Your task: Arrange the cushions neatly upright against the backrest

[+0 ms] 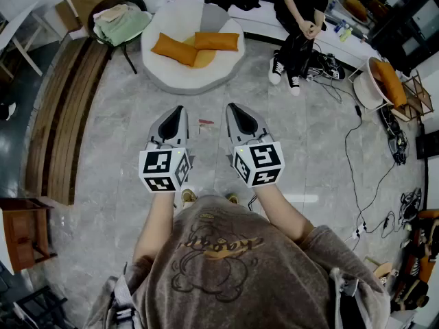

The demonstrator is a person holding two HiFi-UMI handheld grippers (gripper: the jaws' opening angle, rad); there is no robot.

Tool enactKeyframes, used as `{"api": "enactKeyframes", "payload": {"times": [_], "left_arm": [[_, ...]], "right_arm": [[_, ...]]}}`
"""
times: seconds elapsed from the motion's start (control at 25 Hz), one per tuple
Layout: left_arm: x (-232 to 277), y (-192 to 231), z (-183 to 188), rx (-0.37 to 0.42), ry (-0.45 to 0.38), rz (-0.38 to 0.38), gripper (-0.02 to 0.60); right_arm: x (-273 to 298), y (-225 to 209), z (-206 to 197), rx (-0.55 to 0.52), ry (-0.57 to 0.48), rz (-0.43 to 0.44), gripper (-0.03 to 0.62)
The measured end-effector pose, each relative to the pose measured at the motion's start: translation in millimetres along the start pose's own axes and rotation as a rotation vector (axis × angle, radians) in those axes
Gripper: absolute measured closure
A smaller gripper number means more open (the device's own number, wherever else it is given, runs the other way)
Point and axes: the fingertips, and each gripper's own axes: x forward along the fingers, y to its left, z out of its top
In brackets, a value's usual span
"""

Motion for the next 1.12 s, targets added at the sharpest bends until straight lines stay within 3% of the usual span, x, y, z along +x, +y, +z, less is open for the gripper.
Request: {"api": "enactKeyframes", "payload": {"times": [0.52, 1.12], "left_arm": [[-14, 35, -1, 0.009, 0.013, -0.032, 0.577], [-19, 89, -10, 0.023, 0.034, -0.125, 0.577]], "right_arm": [[10, 34, -3, 0.053, -0.025, 0.065, 0.572], [36, 67, -12, 0.060, -0.038, -0.044, 0.572]]}}
